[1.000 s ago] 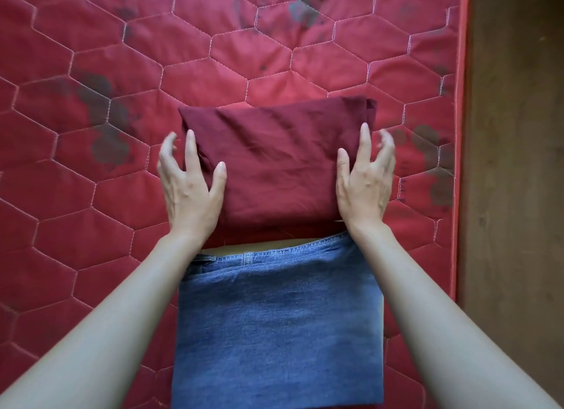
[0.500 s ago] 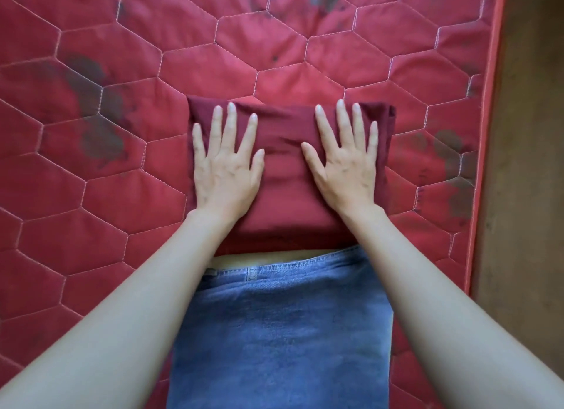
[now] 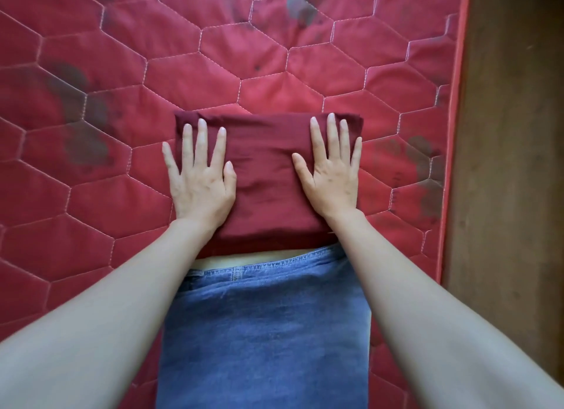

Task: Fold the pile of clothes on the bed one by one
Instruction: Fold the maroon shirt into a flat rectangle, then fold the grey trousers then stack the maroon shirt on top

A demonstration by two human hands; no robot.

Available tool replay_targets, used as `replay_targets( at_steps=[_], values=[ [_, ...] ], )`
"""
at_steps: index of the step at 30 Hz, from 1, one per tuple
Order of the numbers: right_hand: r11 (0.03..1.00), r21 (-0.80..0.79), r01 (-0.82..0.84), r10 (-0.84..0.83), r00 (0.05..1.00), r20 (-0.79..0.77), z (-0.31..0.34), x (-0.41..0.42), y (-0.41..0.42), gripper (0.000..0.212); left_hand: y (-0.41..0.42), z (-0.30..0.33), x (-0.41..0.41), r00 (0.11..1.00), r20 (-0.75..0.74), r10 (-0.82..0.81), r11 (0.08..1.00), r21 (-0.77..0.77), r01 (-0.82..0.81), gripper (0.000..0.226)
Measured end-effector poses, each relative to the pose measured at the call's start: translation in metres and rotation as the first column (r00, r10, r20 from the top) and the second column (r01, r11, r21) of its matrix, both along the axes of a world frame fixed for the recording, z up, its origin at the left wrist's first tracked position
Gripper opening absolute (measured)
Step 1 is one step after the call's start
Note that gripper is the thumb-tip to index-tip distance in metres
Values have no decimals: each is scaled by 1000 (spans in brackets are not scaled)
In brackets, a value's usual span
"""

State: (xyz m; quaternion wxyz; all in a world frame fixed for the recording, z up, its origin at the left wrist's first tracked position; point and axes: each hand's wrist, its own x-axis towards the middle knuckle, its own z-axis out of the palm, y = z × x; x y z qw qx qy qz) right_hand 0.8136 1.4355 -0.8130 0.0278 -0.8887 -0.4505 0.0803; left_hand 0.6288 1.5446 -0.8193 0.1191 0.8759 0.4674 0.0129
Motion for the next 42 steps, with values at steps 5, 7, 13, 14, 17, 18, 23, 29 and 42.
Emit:
replay_targets(
  at_steps=[5, 7, 13, 14, 17, 18, 23, 29, 42],
  values=[
    [990, 131, -51, 42, 996, 74, 12, -21, 7, 62, -18, 14, 22, 979, 57, -194, 962, 205, 179, 53],
    [997, 45, -60, 58, 997, 47, 8, -27, 2, 60, -23, 9, 25, 966, 14, -259, 955, 151, 254, 53],
    [991, -122, -54, 52, 998, -20, 16, -27, 10, 62, -12, 5, 29, 945, -108, -309, 951, -34, 307, 57],
    [990, -133, -49, 45, 998, -32, 24, -28, 13, 62, -10, 12, 28, 940, -118, -319, 948, -45, 316, 57],
    [998, -28, -52, 50, 997, -53, 55, -44, 22, 52, -3, 39, 8, 948, -83, -306, 952, -21, 305, 54],
    [997, 47, -64, 67, 996, -56, 68, -54, 25, 45, 1, 50, -5, 956, -60, -286, 958, -13, 286, 53],
    [946, 286, -150, 142, 989, 51, 122, -137, 45, 21, 31, 105, -108, 981, 62, -185, 983, 33, 183, 44],
    [950, 119, -290, 294, 956, -13, 142, -304, 83, 35, 81, 137, -298, 984, 175, -30, 990, 144, 4, 28],
    [900, 87, -428, 435, 894, -107, 139, -580, 231, 44, 176, 136, -620, 974, 81, 213, 946, 231, -226, 32]
  ],
)
